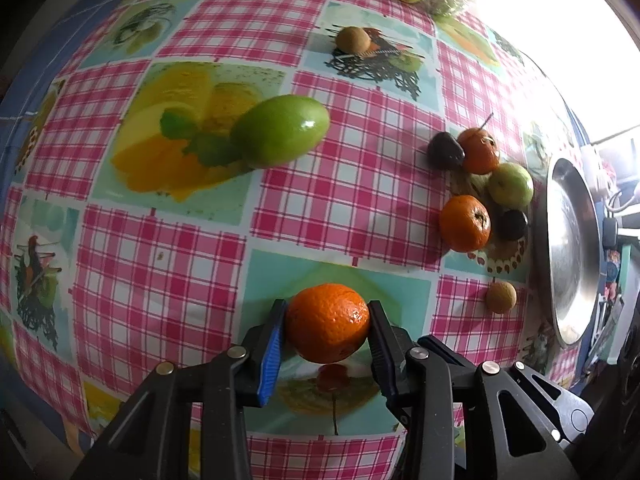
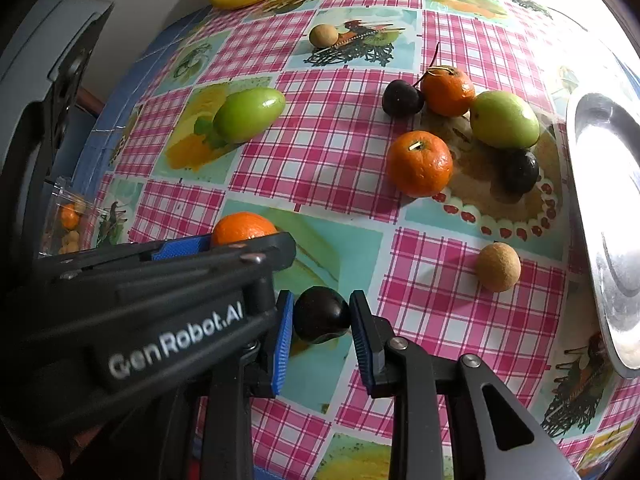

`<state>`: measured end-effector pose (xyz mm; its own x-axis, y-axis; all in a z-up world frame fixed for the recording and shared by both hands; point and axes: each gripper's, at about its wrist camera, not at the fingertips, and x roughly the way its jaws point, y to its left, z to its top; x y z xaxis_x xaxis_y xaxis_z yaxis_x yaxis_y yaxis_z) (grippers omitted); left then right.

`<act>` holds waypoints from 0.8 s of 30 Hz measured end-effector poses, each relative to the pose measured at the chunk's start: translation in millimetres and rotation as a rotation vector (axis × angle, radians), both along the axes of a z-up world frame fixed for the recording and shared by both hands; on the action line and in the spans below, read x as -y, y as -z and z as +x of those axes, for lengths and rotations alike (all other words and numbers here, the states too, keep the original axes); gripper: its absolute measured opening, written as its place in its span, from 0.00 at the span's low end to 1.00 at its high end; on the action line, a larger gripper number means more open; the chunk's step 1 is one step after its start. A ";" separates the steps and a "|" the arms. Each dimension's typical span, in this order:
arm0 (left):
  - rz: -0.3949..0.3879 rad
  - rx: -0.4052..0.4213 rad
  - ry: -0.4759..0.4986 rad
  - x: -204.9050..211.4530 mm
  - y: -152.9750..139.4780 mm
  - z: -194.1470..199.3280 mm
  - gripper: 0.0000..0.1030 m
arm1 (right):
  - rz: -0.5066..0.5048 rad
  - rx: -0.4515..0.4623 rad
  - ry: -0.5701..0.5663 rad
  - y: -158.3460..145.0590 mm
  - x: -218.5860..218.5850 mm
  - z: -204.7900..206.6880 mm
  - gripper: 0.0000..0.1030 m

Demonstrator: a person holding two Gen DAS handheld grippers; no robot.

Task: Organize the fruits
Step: 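Close the left tool on the orange while the right tool grips the dark plum, then carry the orange in the left tool while the right tool carries the plum over the steel tray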

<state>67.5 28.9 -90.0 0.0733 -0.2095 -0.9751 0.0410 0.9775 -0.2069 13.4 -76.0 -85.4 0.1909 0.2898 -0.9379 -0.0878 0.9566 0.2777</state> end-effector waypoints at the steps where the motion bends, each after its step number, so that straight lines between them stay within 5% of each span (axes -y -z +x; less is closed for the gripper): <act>1: -0.001 0.001 -0.003 -2.1 -0.4 0.3 0.40 | 0.000 0.002 -0.001 -0.6 0.6 -0.5 0.29; 14: 0.007 0.087 -0.026 -16.4 -41.0 2.0 0.40 | -0.047 0.075 0.069 -26.0 26.3 -1.8 0.29; 24: 0.018 0.152 0.022 25.5 -72.5 1.7 0.40 | -0.057 0.131 0.201 -49.0 69.7 2.1 0.29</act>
